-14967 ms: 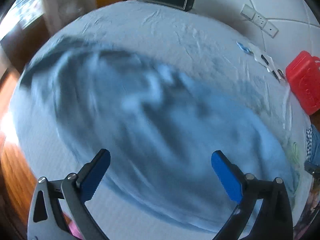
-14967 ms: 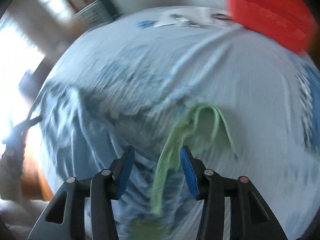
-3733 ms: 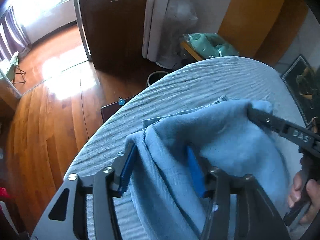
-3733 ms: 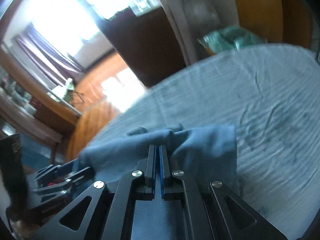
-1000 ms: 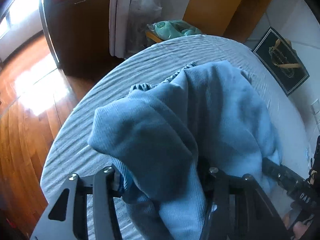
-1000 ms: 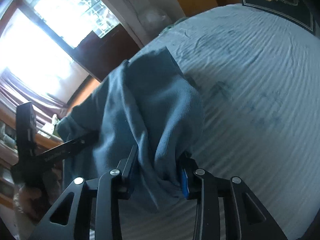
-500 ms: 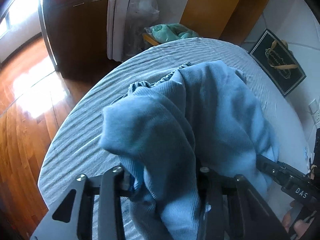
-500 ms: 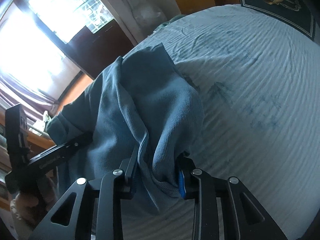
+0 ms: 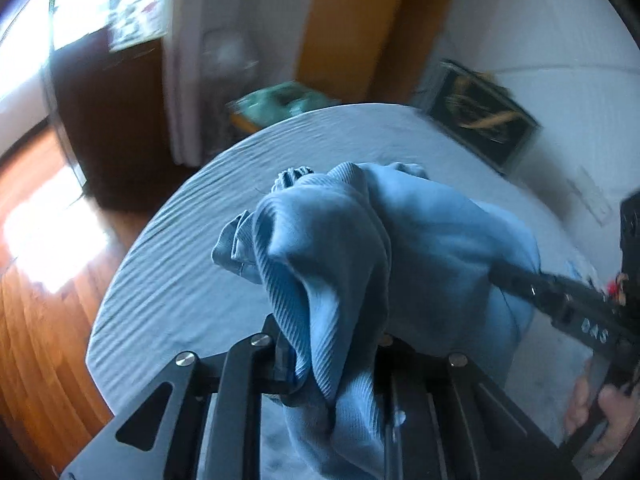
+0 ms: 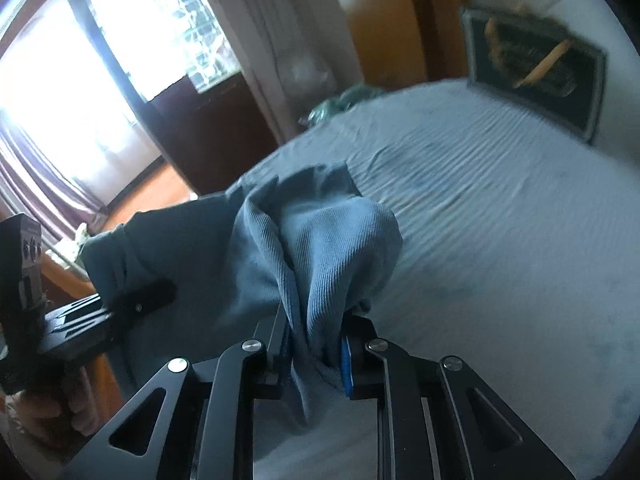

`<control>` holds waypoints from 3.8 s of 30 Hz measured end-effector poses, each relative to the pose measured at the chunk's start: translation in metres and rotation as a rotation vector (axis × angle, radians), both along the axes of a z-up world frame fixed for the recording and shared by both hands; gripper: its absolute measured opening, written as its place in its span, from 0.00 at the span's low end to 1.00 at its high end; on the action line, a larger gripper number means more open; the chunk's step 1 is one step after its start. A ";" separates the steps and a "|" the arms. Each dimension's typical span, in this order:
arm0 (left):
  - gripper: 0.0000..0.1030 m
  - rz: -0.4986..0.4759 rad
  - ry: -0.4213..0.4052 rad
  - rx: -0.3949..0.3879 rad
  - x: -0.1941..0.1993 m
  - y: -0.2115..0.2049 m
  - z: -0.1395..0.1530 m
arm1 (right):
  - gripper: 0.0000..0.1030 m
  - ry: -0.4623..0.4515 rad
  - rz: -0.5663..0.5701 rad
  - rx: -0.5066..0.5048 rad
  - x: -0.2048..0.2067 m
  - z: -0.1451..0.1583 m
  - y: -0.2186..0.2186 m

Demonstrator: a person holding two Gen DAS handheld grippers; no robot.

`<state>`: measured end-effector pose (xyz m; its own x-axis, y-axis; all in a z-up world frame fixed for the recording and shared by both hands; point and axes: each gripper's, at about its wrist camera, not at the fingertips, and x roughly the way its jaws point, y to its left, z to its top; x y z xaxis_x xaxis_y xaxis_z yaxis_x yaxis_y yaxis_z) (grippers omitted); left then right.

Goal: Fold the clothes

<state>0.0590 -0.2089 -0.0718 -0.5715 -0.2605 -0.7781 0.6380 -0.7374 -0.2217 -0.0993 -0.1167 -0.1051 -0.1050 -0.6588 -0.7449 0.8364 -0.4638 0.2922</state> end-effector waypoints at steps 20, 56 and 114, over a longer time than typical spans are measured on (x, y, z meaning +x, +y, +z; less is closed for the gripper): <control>0.16 -0.638 0.083 0.036 -0.120 0.373 0.075 | 0.18 0.085 -0.529 0.034 -0.011 0.108 0.416; 0.30 -0.829 -0.039 0.100 -0.352 0.951 0.042 | 0.23 0.108 -0.583 0.185 -0.206 0.127 1.000; 1.00 -0.904 -0.072 -0.207 -0.264 0.963 0.101 | 0.99 0.011 -1.058 0.020 -0.023 0.098 1.001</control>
